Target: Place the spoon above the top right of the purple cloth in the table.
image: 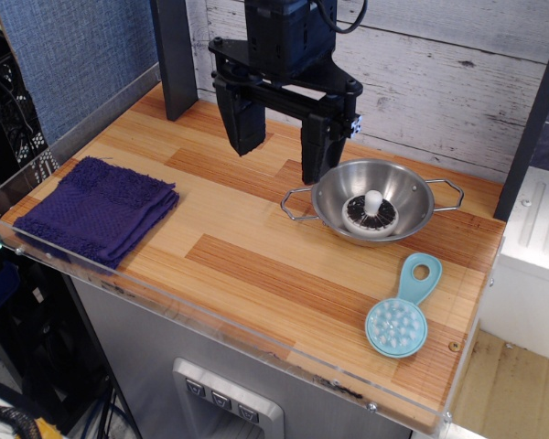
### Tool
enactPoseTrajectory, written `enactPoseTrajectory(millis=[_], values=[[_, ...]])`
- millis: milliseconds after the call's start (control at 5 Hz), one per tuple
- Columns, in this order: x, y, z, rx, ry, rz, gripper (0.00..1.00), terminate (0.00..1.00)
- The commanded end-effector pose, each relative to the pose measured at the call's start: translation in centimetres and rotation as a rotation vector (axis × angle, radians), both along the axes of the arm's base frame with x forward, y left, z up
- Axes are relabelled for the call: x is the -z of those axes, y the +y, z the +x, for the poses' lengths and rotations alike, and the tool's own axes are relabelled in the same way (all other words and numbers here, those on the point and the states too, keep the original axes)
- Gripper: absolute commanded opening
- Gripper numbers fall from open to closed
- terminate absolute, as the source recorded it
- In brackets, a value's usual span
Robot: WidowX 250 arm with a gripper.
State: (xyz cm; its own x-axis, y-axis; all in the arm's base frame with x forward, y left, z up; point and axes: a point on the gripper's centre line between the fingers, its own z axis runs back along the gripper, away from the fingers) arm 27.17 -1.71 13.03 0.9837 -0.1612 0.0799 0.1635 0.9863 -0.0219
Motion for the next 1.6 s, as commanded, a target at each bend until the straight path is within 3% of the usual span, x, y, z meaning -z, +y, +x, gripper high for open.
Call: enactPoseTrajectory(millis=[0, 400, 600, 800, 1000, 1400], values=[[0.0, 0.0, 0.0, 0.0, 0.0, 0.0, 1.0, 0.0], [1.6, -5.2, 0.3, 0.099, 0.016, -0.001, 1.0, 0.0], [4.8, -8.8, -0.1, 0.166, 0.075, -0.004, 1.0, 0.0], [7.6, -10.6, 0.1, 0.166, 0.071, 0.006, 1.0, 0.0], [10.5, -12.2, 1.0, 0.067, 0.05, 0.077, 1.0, 0.0], [12.3, -11.9, 1.5, 0.067, 0.075, 0.144, 1.0, 0.0]])
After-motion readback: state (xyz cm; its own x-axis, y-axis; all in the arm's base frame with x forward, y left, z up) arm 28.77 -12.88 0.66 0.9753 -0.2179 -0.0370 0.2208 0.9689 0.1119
